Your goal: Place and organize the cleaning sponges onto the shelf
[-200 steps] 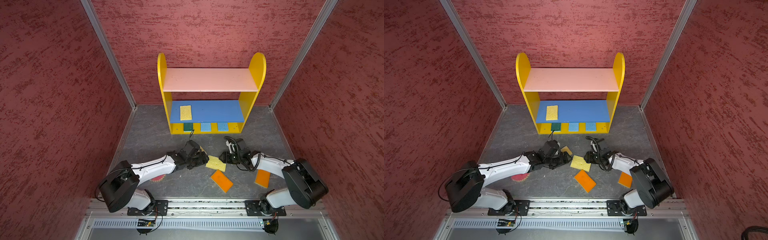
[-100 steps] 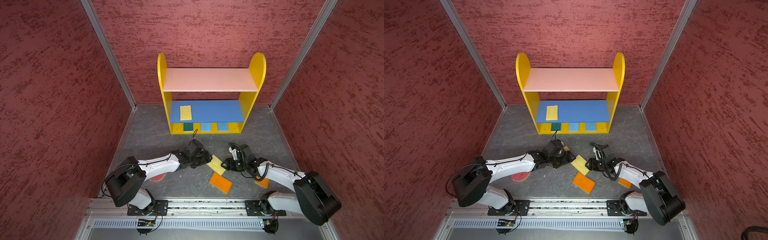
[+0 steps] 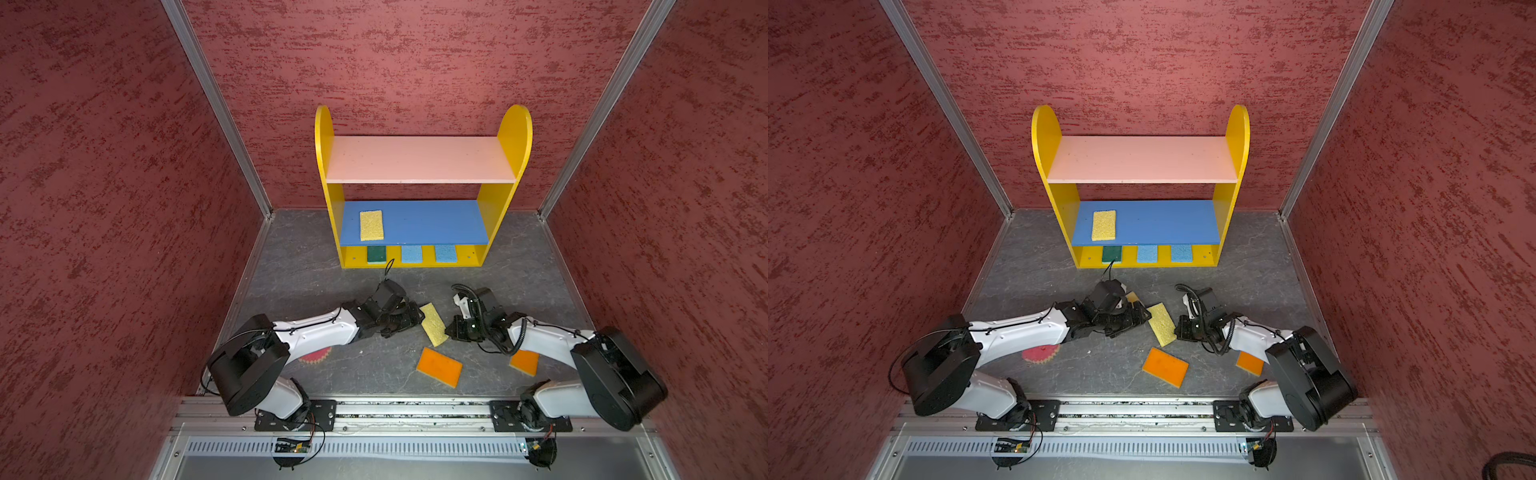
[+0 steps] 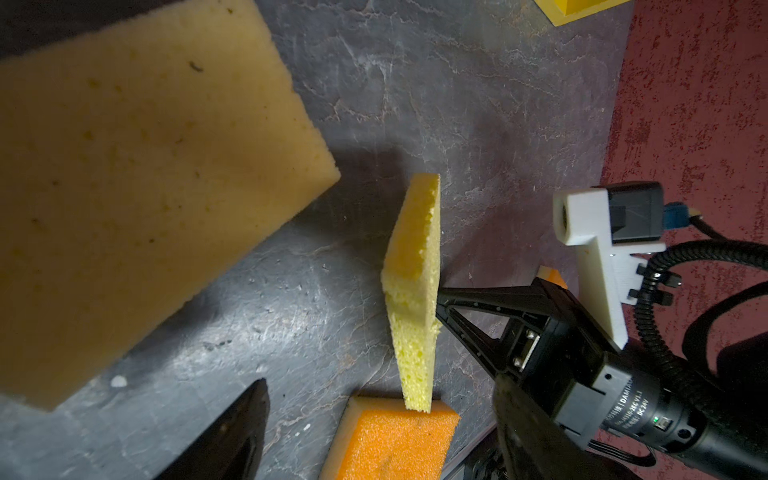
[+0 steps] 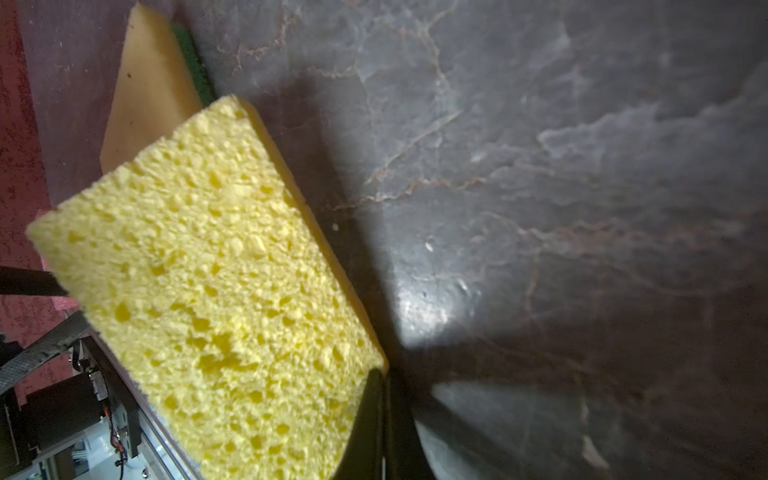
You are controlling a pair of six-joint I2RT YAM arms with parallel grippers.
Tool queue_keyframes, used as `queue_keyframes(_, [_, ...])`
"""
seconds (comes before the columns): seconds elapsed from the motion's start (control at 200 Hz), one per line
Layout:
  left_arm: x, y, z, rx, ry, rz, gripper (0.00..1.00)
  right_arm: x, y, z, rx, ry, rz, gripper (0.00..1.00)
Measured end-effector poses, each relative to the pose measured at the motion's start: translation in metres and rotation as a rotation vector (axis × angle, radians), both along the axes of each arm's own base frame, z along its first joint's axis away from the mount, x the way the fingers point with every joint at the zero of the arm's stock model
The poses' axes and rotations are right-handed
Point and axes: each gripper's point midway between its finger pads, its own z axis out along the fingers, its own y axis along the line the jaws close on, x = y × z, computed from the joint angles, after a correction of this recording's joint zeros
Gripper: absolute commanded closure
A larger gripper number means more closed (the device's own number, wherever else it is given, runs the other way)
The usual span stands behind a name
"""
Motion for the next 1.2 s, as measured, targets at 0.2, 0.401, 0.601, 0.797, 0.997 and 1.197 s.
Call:
queue_keyframes(0.2, [0.002, 0.002, 0.011, -0.020, -0.022, 0.005, 0.06, 0.002, 0.001, 0.003, 0.015, 0.008, -0.029, 1.00])
queue_keyframes(0.401, [0.002, 0.012, 0.020, -0.050, -0.052, 0.021, 0.02, 0.009, 0.006, 0.024, 0.065, -0.033, -0.051, 1.00])
queue_keyframes(0.601, [0.007, 0.028, 0.030, -0.092, -0.092, 0.061, 0.00, 0.023, 0.020, 0.067, 0.169, -0.110, -0.050, 1.00])
queue_keyframes(0.797, [0.017, 0.034, 0.041, -0.130, -0.129, 0.089, 0.00, 0.023, 0.028, 0.081, 0.229, -0.107, -0.047, 1.00])
queue_keyframes(0.997, [0.024, 0.026, 0.055, -0.196, -0.164, 0.076, 0.00, 0.017, 0.041, 0.090, 0.282, -0.093, -0.013, 1.00])
queue_keyframes(1.197, [0.031, 0.015, 0.060, -0.254, -0.169, 0.051, 0.13, 0.014, 0.063, 0.108, 0.318, -0.118, 0.049, 1.00])
